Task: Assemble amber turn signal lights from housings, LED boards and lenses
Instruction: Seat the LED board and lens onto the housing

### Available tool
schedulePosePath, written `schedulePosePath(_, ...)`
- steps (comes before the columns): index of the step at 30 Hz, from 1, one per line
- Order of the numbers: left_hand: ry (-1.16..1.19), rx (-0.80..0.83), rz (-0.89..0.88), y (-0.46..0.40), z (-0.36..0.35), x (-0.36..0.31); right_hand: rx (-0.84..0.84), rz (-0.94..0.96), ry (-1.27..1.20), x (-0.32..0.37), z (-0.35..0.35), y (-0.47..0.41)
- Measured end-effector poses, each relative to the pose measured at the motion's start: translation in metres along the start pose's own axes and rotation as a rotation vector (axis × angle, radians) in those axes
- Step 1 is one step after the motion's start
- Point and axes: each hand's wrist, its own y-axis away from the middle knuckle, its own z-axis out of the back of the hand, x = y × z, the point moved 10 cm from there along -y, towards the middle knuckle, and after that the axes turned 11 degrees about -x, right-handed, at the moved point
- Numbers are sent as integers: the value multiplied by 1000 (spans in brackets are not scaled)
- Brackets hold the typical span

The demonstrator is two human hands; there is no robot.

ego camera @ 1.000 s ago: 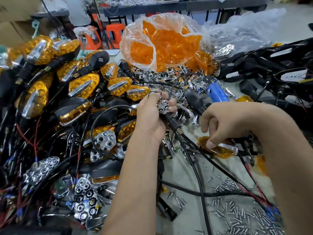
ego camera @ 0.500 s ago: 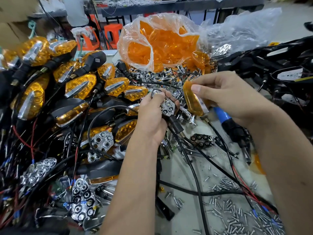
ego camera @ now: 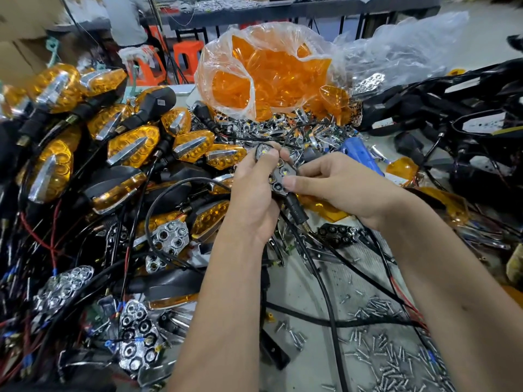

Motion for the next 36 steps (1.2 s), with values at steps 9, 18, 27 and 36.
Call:
schedulePosePath(9,43,19,-5,2,-5,3,-51,109,115,6,2,-5)
schedulePosePath(18,130,-13,142,-2,-3,13,54,65,47,7,27,7)
schedulePosePath(27,116,32,291,0,-8,31,-100,117,-578,34,35,4)
schedulePosePath(36,-206,-20,196,1,-3,24,-144,173,-396,36,19,1)
